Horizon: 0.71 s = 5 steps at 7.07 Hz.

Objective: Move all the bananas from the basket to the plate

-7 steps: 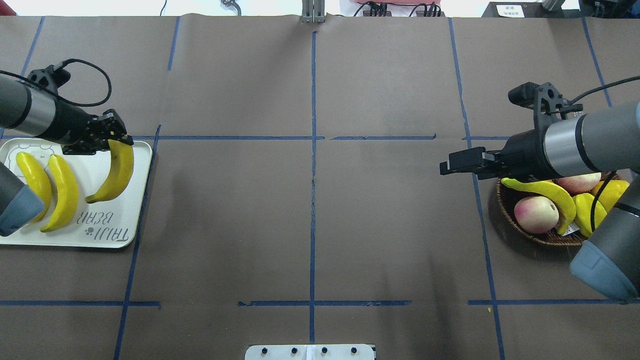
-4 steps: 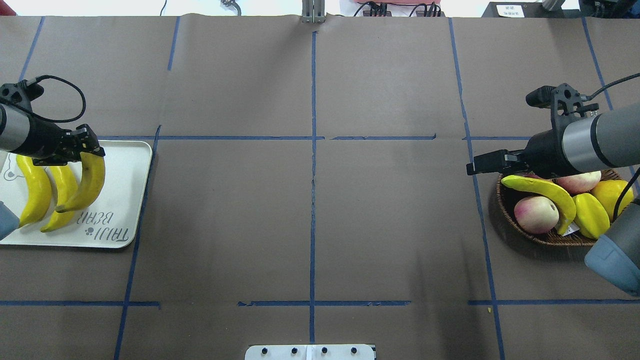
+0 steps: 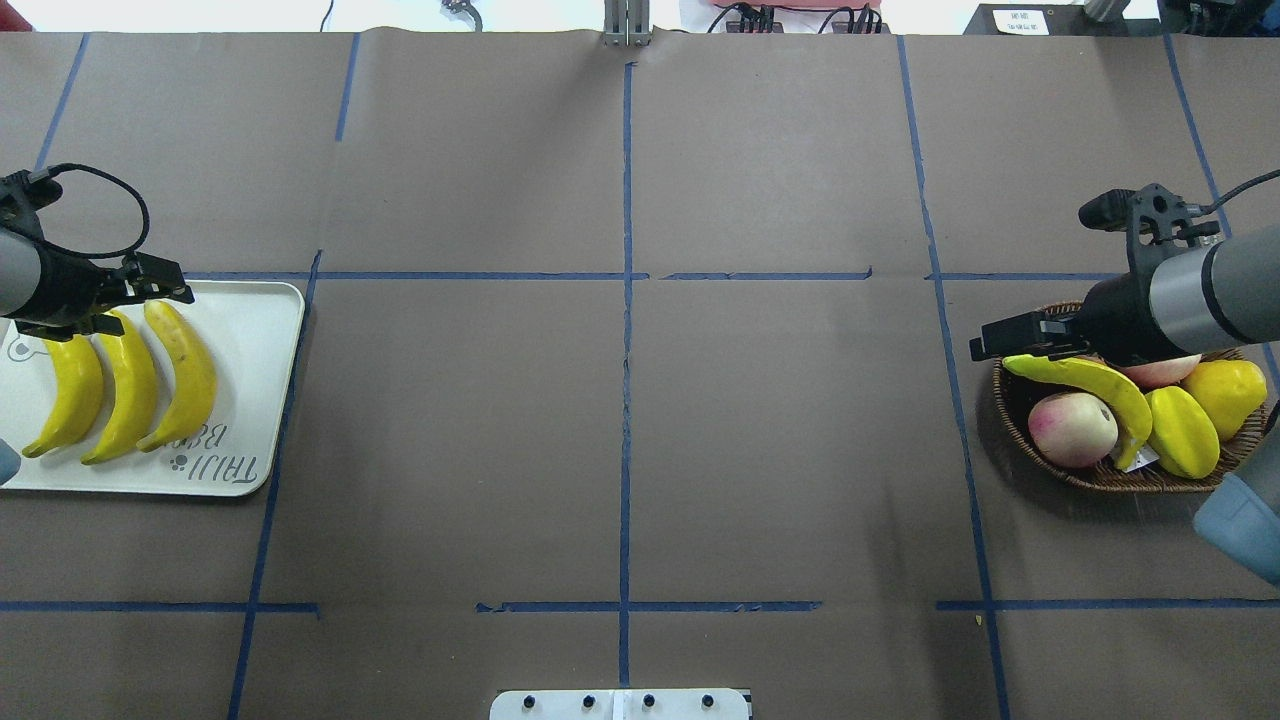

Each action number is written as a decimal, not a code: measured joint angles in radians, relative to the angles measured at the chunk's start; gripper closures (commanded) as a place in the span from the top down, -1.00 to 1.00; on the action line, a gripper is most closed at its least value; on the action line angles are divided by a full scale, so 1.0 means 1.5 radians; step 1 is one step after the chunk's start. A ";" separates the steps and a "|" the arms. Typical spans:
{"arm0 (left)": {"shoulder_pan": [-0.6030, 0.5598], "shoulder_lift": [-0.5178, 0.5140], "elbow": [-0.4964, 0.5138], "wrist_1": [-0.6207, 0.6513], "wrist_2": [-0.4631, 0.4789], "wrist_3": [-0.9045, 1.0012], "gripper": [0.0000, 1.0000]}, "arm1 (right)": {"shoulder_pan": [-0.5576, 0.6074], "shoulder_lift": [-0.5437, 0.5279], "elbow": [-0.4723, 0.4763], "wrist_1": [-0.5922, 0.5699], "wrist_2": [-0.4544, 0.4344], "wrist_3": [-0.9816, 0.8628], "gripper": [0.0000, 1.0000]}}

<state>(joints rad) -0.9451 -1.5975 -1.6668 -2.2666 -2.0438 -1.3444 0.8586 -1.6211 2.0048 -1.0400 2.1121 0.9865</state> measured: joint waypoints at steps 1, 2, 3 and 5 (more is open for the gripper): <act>0.000 0.000 -0.004 -0.001 0.001 0.000 1.00 | 0.021 -0.014 -0.012 0.000 0.001 -0.071 1.00; 0.000 0.000 -0.006 -0.001 0.000 0.000 1.00 | 0.050 -0.017 -0.037 0.001 0.008 -0.182 1.00; 0.000 0.000 -0.007 -0.002 -0.001 0.000 0.99 | 0.087 -0.011 -0.077 0.004 0.042 -0.290 1.00; 0.001 -0.001 -0.004 -0.004 -0.003 0.000 0.99 | 0.153 0.014 -0.160 0.008 0.163 -0.415 1.00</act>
<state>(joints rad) -0.9439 -1.5988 -1.6732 -2.2730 -2.0485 -1.3439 1.0885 -1.5994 1.7646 -1.0280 2.3568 0.3636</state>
